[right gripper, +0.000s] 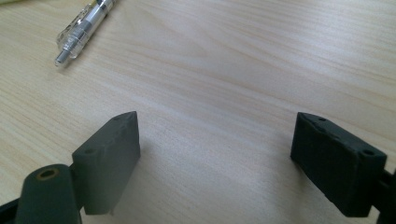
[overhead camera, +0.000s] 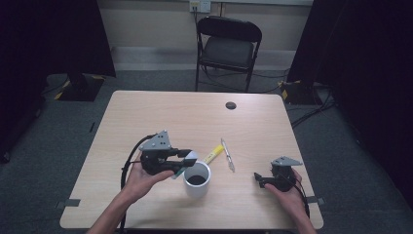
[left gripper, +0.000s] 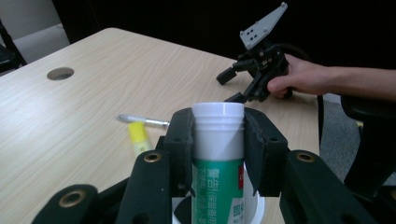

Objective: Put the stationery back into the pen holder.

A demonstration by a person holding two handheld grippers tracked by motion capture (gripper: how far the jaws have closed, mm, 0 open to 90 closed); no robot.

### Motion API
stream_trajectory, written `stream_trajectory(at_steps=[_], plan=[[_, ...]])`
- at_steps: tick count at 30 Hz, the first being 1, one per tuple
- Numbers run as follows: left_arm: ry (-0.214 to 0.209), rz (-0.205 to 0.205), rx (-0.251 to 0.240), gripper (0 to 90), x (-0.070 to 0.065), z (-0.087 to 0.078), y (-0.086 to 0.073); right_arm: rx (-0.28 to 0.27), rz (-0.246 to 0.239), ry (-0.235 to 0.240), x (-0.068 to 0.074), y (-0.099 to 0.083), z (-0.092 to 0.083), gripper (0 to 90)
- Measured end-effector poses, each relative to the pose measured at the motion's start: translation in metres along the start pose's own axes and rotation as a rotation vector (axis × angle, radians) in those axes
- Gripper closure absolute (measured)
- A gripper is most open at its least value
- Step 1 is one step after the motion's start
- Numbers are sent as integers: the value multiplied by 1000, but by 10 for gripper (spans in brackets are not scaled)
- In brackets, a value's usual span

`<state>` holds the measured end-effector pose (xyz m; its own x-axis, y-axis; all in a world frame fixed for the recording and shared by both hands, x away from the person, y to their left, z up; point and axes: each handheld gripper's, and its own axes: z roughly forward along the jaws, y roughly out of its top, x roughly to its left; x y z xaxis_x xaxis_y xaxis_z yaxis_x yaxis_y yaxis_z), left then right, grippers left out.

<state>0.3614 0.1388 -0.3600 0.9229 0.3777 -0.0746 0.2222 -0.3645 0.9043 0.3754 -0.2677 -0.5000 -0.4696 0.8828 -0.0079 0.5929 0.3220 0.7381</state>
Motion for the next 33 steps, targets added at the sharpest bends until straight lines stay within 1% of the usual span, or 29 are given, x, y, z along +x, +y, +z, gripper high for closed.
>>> stream_trajectory(at_steps=[3,4,6,7,8,10,12,13,15,16,18,19,20,21,22,23,26,30,32,33], plan=[[-19,9,-2,651,-2,10,6,1,1,1,0,0,0,150],[-18,17,4,651,-2,13,7,2,1,1,0,0,0,150],[-30,3,1,651,-1,20,10,1,0,2,0,0,0,150],[-29,5,2,651,1,22,10,2,1,2,0,0,0,150],[-32,-3,1,651,3,26,10,2,0,2,0,0,0,150],[-33,-9,6,651,5,30,9,2,1,2,0,0,0,150],[-24,-7,11,651,6,34,9,2,0,2,0,0,0,150],[-23,-8,21,651,7,35,9,2,0,2,0,0,0,150],[-30,-13,20,650,8,38,7,2,0,2,0,0,0,150],[-30,-17,29,650,8,39,6,2,0,2,0,0,0,150],[-35,-18,45,649,8,40,4,1,0,2,0,0,0,150],[-31,-16,46,650,8,41,4,2,1,3,0,0,0,150],[-19,-4,64,651,7,40,4,2,0,2,0,0,0,150],[-31,-14,59,650,7,40,2,2,0,3,0,0,0,150],[-30,-13,65,650,7,40,2,2,0,3,0,0,0,150],[-29,-8,64,651,6,39,1,2,0,3,0,0,0,150],[-25,-2,79,652,6,35,-1,2,0,3,0,0,0,150],[-16,-19,65,652,8,28,-6,2,0,3,0,0,0,150],[-3,-17,79,651,9,25,-8,2,1,3,0,0,0,150],[-7,-22,74,651,10,24,-11,2,1,3,0,0,0,150]])
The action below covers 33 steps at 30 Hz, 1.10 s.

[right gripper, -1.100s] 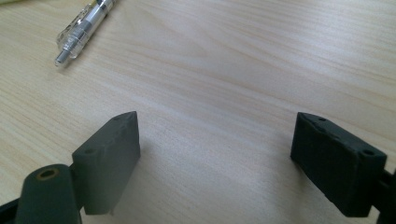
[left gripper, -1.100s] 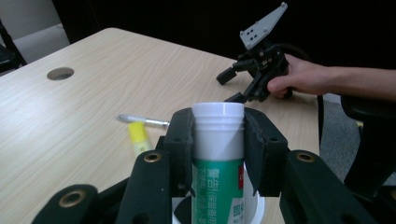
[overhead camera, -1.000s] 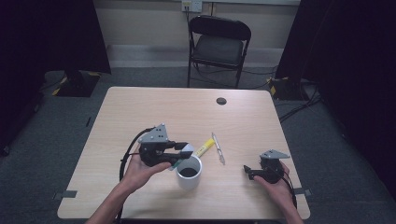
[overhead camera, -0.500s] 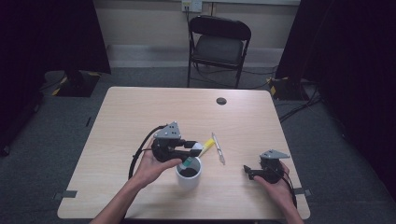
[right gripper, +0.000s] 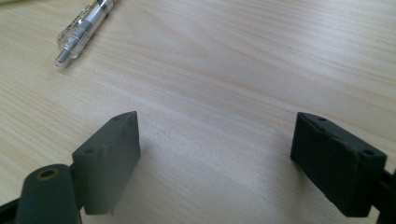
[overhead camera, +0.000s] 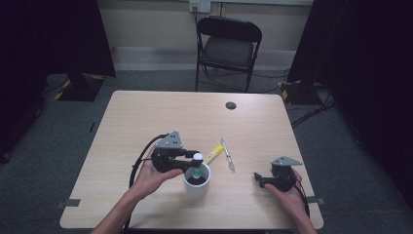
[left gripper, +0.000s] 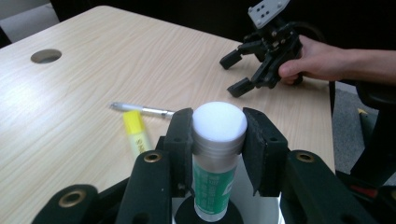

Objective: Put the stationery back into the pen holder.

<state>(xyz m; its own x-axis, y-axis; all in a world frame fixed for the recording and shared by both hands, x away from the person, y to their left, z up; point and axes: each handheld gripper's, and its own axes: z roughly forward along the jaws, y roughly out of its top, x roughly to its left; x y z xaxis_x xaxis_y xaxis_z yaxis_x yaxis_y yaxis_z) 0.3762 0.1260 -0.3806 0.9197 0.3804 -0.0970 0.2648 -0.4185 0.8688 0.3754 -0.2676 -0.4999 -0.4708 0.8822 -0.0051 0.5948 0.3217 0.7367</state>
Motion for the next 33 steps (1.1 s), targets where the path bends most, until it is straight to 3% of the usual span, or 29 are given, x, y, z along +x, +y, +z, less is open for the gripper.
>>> stream_trajectory(at_steps=[4,6,13,17,21,24,33], plan=[[16,0,12,651,1,-7,-7,-1,-1,-1,0,0,0,150],[2,-15,-2,651,1,-9,-9,-1,-1,-1,0,0,0,150],[12,-1,38,650,-1,-11,-17,-1,-1,-1,0,0,0,150],[4,-27,22,649,1,-11,-22,-1,0,-2,0,0,0,150],[-8,-17,20,665,0,-10,-21,0,1,-1,0,0,0,150],[-4,-4,47,674,-2,-7,-19,-1,1,-2,0,0,0,150],[-6,-14,21,669,0,-11,-20,-1,0,-2,0,0,0,150]])
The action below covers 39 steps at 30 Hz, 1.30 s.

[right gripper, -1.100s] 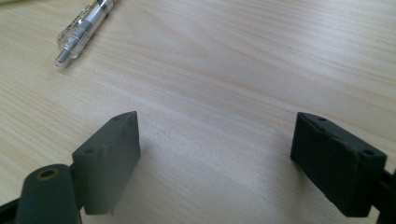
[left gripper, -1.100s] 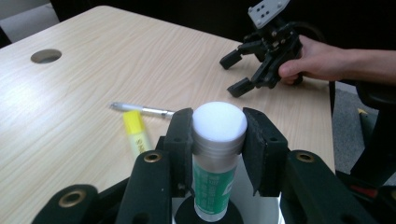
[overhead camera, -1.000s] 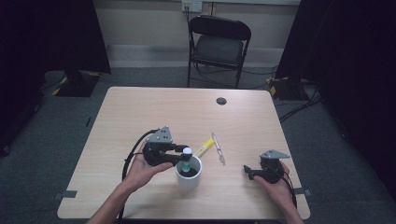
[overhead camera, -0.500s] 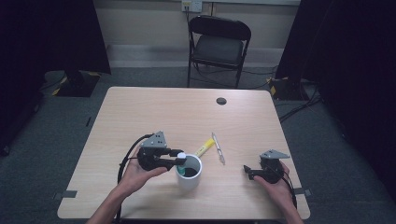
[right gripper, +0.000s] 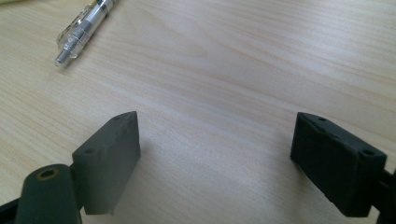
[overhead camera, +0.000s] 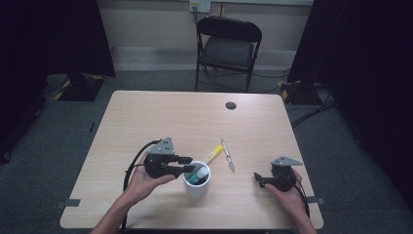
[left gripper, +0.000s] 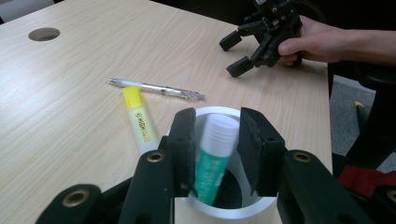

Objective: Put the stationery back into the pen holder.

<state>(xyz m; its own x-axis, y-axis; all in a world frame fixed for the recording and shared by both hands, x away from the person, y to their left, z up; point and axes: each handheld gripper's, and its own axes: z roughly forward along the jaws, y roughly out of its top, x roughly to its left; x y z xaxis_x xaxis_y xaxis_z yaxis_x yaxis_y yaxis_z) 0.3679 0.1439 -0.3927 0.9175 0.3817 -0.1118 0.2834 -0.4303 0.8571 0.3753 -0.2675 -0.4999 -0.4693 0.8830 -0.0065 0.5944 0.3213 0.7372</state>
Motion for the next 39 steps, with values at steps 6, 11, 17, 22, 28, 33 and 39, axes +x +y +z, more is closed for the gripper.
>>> stream_trajectory(at_steps=[6,11,17,22,28,33,39], plan=[[12,-24,-11,638,4,-9,-4,0,0,0,0,0,0,150],[33,-52,-26,571,10,-19,-9,0,0,0,0,0,0,150],[78,-118,-18,415,20,-31,-19,0,0,0,0,0,0,150],[133,-133,-4,320,28,-43,-28,1,1,1,0,0,0,150],[203,-132,42,262,32,-54,-45,0,0,0,0,0,0,150],[230,-184,28,209,37,-63,-63,0,0,0,0,0,0,150],[292,-228,70,181,48,-67,-79,0,2,0,0,0,0,150]])
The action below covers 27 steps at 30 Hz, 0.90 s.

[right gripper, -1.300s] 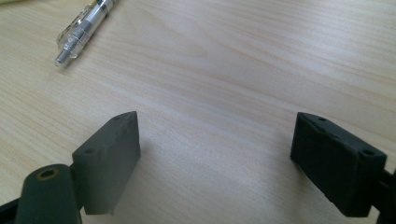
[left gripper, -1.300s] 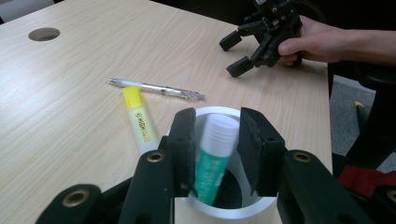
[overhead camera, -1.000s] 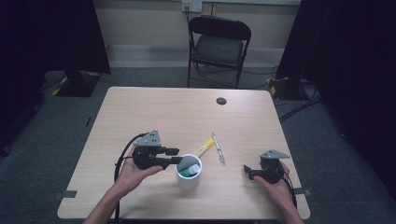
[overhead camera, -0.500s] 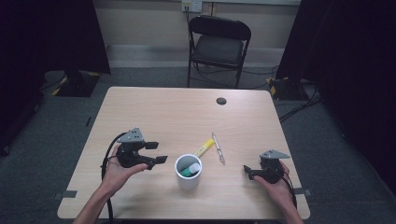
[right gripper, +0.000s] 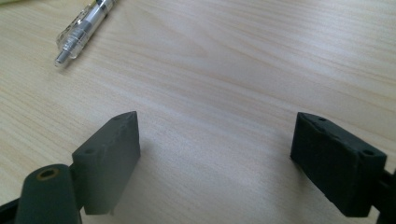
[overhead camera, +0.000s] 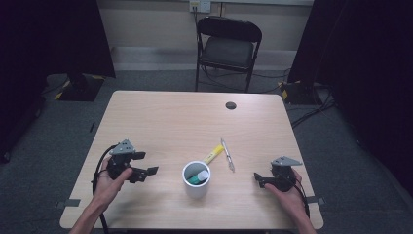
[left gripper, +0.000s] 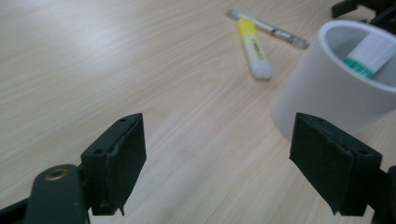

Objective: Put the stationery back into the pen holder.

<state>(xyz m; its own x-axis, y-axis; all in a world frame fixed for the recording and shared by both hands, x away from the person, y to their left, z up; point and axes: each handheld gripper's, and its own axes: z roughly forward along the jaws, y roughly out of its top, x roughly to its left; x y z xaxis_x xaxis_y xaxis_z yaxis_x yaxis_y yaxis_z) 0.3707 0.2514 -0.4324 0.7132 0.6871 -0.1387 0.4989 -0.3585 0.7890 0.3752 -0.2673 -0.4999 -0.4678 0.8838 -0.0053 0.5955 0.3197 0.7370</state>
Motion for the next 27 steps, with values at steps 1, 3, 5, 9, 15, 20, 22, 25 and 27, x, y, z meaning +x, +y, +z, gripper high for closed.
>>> stream_trajectory(at_steps=[1,3,5,9,15,20,22,25,27], plan=[[9,-8,3,181,2,-1,-2,0,0,-1,0,0,0,150],[47,2,47,182,5,-1,-10,0,-1,-1,0,0,0,150],[60,17,97,182,6,1,-17,0,-1,-1,0,0,0,150],[80,22,138,164,9,4,-35,0,1,-1,0,0,0,150],[116,-12,165,165,22,8,-46,7,0,0,1,1,0,151],[113,23,192,166,20,14,-51,21,-9,12,2,3,-1,170],[115,12,201,164,23,18,-55,26,-5,26,3,4,-2,209],[140,21,184,153,26,18,-58,28,-12,46,5,6,-3,228],[160,28,163,150,25,19,-60,14,-12,60,8,8,-5,257]])
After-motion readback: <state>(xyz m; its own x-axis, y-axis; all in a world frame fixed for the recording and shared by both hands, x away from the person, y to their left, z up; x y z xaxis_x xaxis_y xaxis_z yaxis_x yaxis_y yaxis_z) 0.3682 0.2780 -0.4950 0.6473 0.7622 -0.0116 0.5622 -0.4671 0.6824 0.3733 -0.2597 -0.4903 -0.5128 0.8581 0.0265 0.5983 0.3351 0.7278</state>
